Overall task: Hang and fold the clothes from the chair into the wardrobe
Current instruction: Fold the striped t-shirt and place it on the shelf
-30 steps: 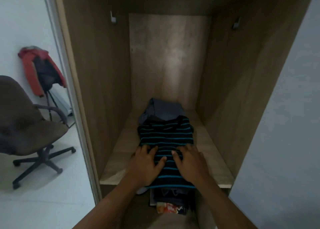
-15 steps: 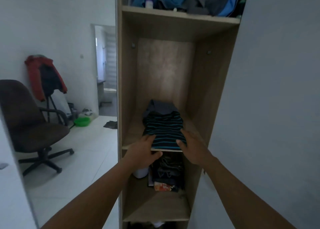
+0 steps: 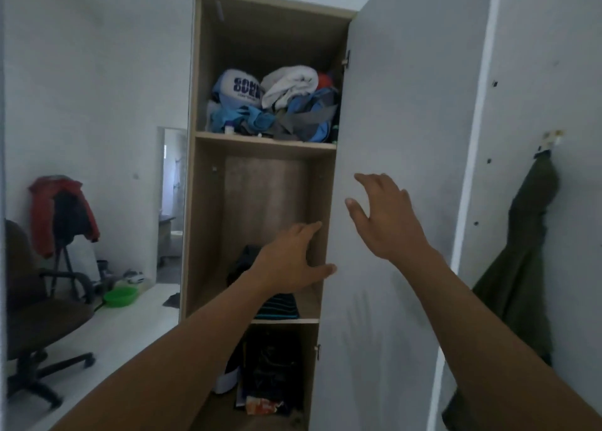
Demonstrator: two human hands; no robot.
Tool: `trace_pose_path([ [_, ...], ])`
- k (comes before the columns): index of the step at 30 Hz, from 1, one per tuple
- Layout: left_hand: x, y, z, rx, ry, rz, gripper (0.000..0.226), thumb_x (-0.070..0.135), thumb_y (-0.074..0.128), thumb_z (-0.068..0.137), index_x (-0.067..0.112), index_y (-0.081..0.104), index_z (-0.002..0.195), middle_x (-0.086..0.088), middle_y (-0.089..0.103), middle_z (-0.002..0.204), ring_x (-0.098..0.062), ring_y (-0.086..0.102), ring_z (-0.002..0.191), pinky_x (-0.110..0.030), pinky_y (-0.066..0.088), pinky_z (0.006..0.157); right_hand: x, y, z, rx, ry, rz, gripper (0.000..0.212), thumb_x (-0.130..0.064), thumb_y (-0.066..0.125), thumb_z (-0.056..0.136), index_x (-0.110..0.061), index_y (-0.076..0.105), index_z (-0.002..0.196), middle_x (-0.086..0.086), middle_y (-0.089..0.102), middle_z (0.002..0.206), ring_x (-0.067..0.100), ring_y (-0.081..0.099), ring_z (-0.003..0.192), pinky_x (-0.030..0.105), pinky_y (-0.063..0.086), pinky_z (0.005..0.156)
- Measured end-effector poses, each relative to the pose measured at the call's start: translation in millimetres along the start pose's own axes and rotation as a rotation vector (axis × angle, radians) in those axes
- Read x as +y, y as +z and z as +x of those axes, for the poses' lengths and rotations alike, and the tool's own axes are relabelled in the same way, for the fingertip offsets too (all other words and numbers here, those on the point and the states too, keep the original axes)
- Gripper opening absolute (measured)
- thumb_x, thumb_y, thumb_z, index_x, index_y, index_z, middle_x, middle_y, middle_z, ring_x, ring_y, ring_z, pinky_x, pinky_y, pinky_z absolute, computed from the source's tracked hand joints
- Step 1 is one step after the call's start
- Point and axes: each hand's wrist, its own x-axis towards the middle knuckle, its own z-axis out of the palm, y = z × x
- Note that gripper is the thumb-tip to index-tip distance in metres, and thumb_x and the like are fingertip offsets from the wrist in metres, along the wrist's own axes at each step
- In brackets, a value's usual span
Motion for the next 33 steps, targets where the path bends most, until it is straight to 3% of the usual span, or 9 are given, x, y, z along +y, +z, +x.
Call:
trace_pose_path([
  [4, 74, 5, 1, -0.017, 0.062, -0.075, 0.107, 0.074, 0.066, 0.075, 0.039, 0.004, 0.156, 0.006, 0.025, 0.161, -0.018, 0.032, 0.143, -0.041, 0.033, 0.112, 27, -63, -39, 0.166, -0.016, 0.088, 0.044, -0.039, 0.048, 0.101, -0.017, 0.050, 0.139, 0.006, 0.050, 0.142, 0.020, 0.044, 0.131, 0.030, 0.037, 0.106],
  [7, 110, 16, -10, -0.119, 0.078, -0.153, 0.118, 0.073, 0.070, 0.071, 0.043, -0.007, 0.155, 0.007, 0.024, 0.162, -0.014, 0.032, 0.143, -0.039, 0.035, 0.115, 46, -78, -82, 0.239, 0.038, 0.156, 0.043, -0.040, 0.047, 0.100, -0.018, 0.052, 0.136, 0.005, 0.051, 0.138, 0.017, 0.045, 0.124, 0.022, 0.035, 0.096],
  [12, 154, 29, -23, -0.152, 0.105, -0.178, 0.126, 0.064, 0.077, 0.072, 0.048, -0.022, 0.150, 0.007, 0.022, 0.163, -0.016, 0.036, 0.142, -0.032, 0.036, 0.111, 63, -86, -120, 0.078, 0.278, 0.604, 0.062, -0.051, 0.041, 0.097, -0.030, 0.025, 0.153, -0.015, 0.044, 0.140, -0.003, 0.053, 0.109, 0.005, 0.044, 0.088],
  [15, 166, 27, -26, -0.143, 0.136, -0.183, 0.127, 0.053, 0.079, 0.077, 0.046, -0.024, 0.150, 0.008, 0.023, 0.162, -0.017, 0.043, 0.137, -0.022, 0.037, 0.101, 70, -83, -122, 0.119, 0.344, 0.742, 0.056, -0.056, 0.037, 0.099, -0.041, 0.024, 0.151, -0.023, 0.048, 0.137, 0.009, 0.057, 0.121, 0.037, 0.047, 0.108],
  [17, 168, 21, -32, -0.131, 0.154, -0.204, 0.125, 0.050, 0.080, 0.078, 0.049, -0.024, 0.148, 0.010, 0.020, 0.163, -0.017, 0.041, 0.138, -0.021, 0.036, 0.101, 65, -82, -119, 0.115, 0.369, 0.822, 0.052, -0.055, 0.036, 0.099, -0.042, 0.029, 0.148, -0.022, 0.053, 0.135, 0.018, 0.059, 0.122, 0.049, 0.046, 0.108],
  [21, 158, 5, -48, -0.051, 0.188, -0.087, 0.120, 0.055, 0.077, 0.076, 0.065, -0.025, 0.137, 0.005, 0.019, 0.164, -0.022, 0.045, 0.137, -0.040, 0.044, 0.110, 39, -78, -111, 0.014, 0.363, 0.986, 0.044, -0.044, 0.035, 0.104, -0.036, 0.033, 0.147, -0.020, 0.060, 0.123, 0.015, 0.065, 0.111, 0.039, 0.052, 0.100],
  [26, 117, -12, -63, 0.120, 0.039, 0.182, 0.130, 0.061, 0.077, 0.072, 0.046, -0.030, 0.145, 0.000, 0.023, 0.159, -0.019, 0.058, 0.118, -0.031, 0.054, 0.093, 2, -42, -89, -0.258, 0.318, 1.174, 0.043, -0.043, 0.032, 0.106, -0.039, 0.029, 0.149, -0.020, 0.067, 0.122, 0.013, 0.067, 0.110, 0.042, 0.054, 0.097],
  [30, 58, -29, -72, 0.177, -0.093, 0.271, 0.140, 0.051, 0.083, 0.071, 0.046, -0.037, 0.141, -0.002, 0.026, 0.159, -0.024, 0.056, 0.122, -0.037, 0.054, 0.094, -28, 22, -75, -0.375, 0.192, 0.938, 0.057, -0.044, 0.042, 0.103, -0.036, 0.019, 0.154, -0.005, 0.044, 0.152, 0.016, 0.051, 0.130, 0.038, 0.041, 0.110],
  [33, 15, -37, -75, 0.226, -0.165, 0.372, 0.146, 0.053, 0.085, 0.067, 0.039, -0.039, 0.143, -0.004, 0.011, 0.164, -0.030, 0.038, 0.140, -0.048, 0.045, 0.108, -38, 79, -68, -0.433, 0.113, 0.744, 0.074, -0.049, 0.053, 0.097, -0.031, 0.014, 0.157, -0.004, 0.027, 0.161, 0.019, 0.036, 0.143, 0.034, 0.033, 0.113],
])
